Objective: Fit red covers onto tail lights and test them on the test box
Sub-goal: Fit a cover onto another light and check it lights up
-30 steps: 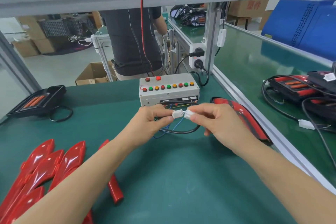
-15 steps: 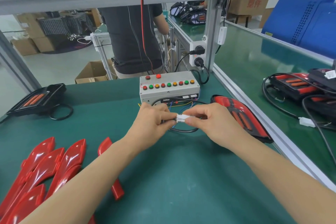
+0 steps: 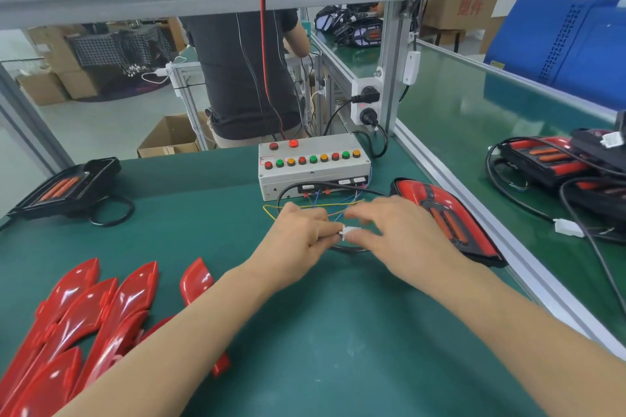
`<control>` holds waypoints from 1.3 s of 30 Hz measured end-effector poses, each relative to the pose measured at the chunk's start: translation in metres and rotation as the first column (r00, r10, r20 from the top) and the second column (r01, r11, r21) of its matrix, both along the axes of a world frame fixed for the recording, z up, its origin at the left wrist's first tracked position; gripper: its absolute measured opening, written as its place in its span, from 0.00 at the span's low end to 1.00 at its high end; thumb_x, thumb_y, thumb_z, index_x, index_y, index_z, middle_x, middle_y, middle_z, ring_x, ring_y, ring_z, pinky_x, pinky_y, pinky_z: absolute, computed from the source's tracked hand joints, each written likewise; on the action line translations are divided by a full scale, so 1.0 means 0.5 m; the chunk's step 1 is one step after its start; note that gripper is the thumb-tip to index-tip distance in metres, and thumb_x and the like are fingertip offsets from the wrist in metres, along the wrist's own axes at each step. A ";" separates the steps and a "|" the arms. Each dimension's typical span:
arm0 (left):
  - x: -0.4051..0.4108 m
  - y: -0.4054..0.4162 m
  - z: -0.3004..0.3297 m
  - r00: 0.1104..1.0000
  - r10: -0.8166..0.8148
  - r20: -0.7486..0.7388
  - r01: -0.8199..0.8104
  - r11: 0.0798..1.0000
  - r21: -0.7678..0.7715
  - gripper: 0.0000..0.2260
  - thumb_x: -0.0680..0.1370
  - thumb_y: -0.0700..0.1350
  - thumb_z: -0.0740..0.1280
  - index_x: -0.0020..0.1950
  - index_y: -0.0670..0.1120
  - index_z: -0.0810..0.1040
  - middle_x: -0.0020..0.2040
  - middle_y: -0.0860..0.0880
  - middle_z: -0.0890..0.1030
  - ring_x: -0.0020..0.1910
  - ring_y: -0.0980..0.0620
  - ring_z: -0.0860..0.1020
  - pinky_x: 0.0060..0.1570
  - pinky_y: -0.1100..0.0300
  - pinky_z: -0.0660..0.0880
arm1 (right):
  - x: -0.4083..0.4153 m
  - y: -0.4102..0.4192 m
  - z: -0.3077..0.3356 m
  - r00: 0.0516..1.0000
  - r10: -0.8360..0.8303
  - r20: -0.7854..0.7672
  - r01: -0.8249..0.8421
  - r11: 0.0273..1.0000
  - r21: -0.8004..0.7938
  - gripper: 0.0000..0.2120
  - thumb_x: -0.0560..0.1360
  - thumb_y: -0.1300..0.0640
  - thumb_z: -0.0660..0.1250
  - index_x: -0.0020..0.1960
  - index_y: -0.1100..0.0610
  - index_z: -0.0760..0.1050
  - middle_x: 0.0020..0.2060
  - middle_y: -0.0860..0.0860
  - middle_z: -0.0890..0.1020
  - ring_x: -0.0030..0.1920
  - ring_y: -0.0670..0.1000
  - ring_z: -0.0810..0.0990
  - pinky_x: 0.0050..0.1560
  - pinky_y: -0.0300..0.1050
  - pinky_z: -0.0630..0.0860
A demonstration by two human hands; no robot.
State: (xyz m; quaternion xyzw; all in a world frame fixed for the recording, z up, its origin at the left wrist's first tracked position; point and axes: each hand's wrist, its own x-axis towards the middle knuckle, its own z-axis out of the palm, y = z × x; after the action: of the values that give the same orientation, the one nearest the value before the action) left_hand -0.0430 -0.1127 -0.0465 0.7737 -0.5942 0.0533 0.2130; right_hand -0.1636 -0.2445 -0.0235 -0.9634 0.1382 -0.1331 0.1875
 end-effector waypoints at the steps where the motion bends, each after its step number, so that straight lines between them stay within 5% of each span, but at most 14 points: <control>1: -0.001 -0.001 -0.003 0.998 0.008 0.056 -0.010 1.000 0.029 0.10 0.80 0.44 0.62 0.46 0.43 0.82 0.35 0.51 0.70 0.38 0.47 0.72 0.43 0.56 0.61 | -0.015 -0.014 0.010 0.998 -0.040 0.039 0.040 0.999 0.000 0.17 0.76 0.44 0.65 0.64 0.46 0.76 0.56 0.47 0.78 0.57 0.50 0.74 0.56 0.46 0.71; 4: -0.007 0.008 -0.004 0.984 0.018 0.175 -0.029 0.998 0.060 0.13 0.81 0.47 0.57 0.49 0.45 0.80 0.37 0.51 0.73 0.39 0.47 0.74 0.46 0.56 0.62 | -0.080 -0.111 0.033 0.923 -0.360 0.138 0.342 0.929 0.141 0.21 0.74 0.41 0.63 0.63 0.48 0.75 0.55 0.50 0.78 0.53 0.51 0.75 0.52 0.44 0.67; 6: -0.024 0.012 -0.004 0.980 0.003 0.199 -0.011 0.999 0.040 0.16 0.80 0.50 0.55 0.55 0.45 0.80 0.39 0.50 0.76 0.38 0.47 0.76 0.46 0.55 0.62 | -0.121 -0.182 0.024 0.824 -0.557 -0.106 0.566 0.815 0.125 0.28 0.76 0.38 0.60 0.67 0.55 0.72 0.59 0.55 0.78 0.58 0.56 0.76 0.55 0.47 0.68; 9: -0.052 0.001 -0.003 0.985 -0.064 0.161 0.061 0.998 0.028 0.17 0.80 0.50 0.54 0.60 0.46 0.78 0.39 0.51 0.76 0.36 0.48 0.75 0.45 0.55 0.62 | -0.143 -0.219 -0.020 0.738 -0.556 -0.382 0.652 0.733 0.194 0.33 0.75 0.35 0.59 0.65 0.61 0.74 0.62 0.57 0.78 0.61 0.58 0.76 0.60 0.49 0.70; 12: -0.068 -0.015 -0.009 0.978 -0.120 0.173 0.112 0.992 0.052 0.11 0.80 0.45 0.58 0.54 0.48 0.80 0.38 0.50 0.77 0.35 0.46 0.74 0.44 0.56 0.61 | -0.130 -0.214 -0.040 0.802 -0.505 -0.319 0.596 0.651 0.471 0.33 0.71 0.36 0.68 0.64 0.61 0.75 0.59 0.55 0.80 0.56 0.56 0.78 0.60 0.50 0.74; 16: -0.091 -0.023 -0.013 0.957 -0.192 0.219 0.174 0.980 0.098 0.07 0.77 0.43 0.63 0.48 0.50 0.81 0.37 0.51 0.76 0.34 0.48 0.74 0.44 0.57 0.62 | -0.103 -0.204 -0.040 0.821 -0.436 -0.368 0.569 0.577 0.586 0.31 0.67 0.38 0.73 0.59 0.61 0.78 0.55 0.57 0.82 0.55 0.57 0.80 0.61 0.52 0.75; 19: -0.102 -0.015 -0.022 0.938 -0.252 0.237 0.218 0.963 0.161 0.07 0.74 0.44 0.66 0.50 0.52 0.81 0.37 0.53 0.76 0.36 0.52 0.74 0.45 0.60 0.65 | -0.090 -0.199 -0.035 0.845 -0.387 -0.370 0.505 0.349 0.789 0.26 0.65 0.50 0.78 0.57 0.63 0.79 0.47 0.60 0.85 0.47 0.57 0.83 0.54 0.51 0.79; 22: -0.094 -0.001 -0.034 0.980 -0.190 0.067 0.177 0.971 0.163 0.12 0.79 0.46 0.61 0.60 0.52 0.77 0.48 0.52 0.77 0.46 0.53 0.72 0.53 0.59 0.62 | -0.085 -0.192 -0.044 0.878 -0.386 -0.284 0.366 0.158 0.917 0.22 0.66 0.54 0.75 0.58 0.61 0.80 0.46 0.60 0.86 0.43 0.57 0.84 0.51 0.50 0.80; 26: -0.094 0.004 -0.035 0.969 -0.125 -0.212 0.135 0.990 0.033 0.10 0.77 0.45 0.65 0.58 0.52 0.80 0.46 0.52 0.78 0.43 0.57 0.71 0.50 0.66 0.64 | -0.082 -0.174 -0.056 0.931 -0.331 -0.153 0.135 -0.078 0.988 0.15 0.68 0.51 0.71 0.52 0.56 0.81 0.46 0.57 0.86 0.38 0.55 0.86 0.37 0.47 0.82; 29: -0.100 -0.001 -0.020 0.959 -0.101 -0.266 0.106 0.994 0.006 0.10 0.75 0.45 0.68 0.54 0.53 0.82 0.44 0.54 0.80 0.41 0.57 0.74 0.47 0.68 0.67 | -0.068 -0.153 -0.061 0.949 -0.282 -0.142 0.117 -0.101 0.988 0.11 0.70 0.48 0.70 0.45 0.54 0.82 0.41 0.55 0.86 0.33 0.52 0.85 0.30 0.44 0.80; 32: -0.087 0.007 0.010 0.956 -0.049 -0.290 0.053 0.999 0.004 0.07 0.71 0.51 0.68 0.44 0.53 0.85 0.36 0.56 0.78 0.38 0.59 0.75 0.46 0.62 0.71 | -0.055 -0.140 -0.065 0.948 -0.286 -0.142 0.119 -0.094 0.988 0.12 0.76 0.48 0.66 0.49 0.55 0.82 0.42 0.55 0.86 0.34 0.52 0.85 0.32 0.45 0.79; 35: -0.045 0.022 0.047 0.885 -0.029 -0.465 -0.021 0.994 -0.103 0.07 0.69 0.50 0.68 0.36 0.50 0.83 0.35 0.56 0.81 0.38 0.59 0.79 0.45 0.65 0.73 | -0.057 -0.138 -0.076 0.944 -0.295 -0.148 0.133 -0.070 0.989 0.12 0.77 0.49 0.65 0.51 0.56 0.81 0.43 0.55 0.87 0.36 0.51 0.85 0.35 0.45 0.80; 39: 0.073 0.011 0.076 0.863 0.190 -0.468 -0.311 0.930 -0.196 0.03 0.73 0.43 0.71 0.44 0.51 0.83 0.46 0.51 0.83 0.42 0.56 0.76 0.46 0.61 0.71 | -0.073 -0.129 -0.097 0.960 -0.244 -0.137 0.138 -0.013 0.990 0.14 0.78 0.49 0.64 0.47 0.57 0.84 0.46 0.55 0.87 0.38 0.50 0.86 0.32 0.39 0.79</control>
State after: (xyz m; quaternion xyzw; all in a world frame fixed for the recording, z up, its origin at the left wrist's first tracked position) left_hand -0.0063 -0.1070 -0.0086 0.8011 -0.4114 -0.0169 0.4345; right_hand -0.2000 -0.3088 -0.0718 -0.5210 0.3139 -0.0587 0.7916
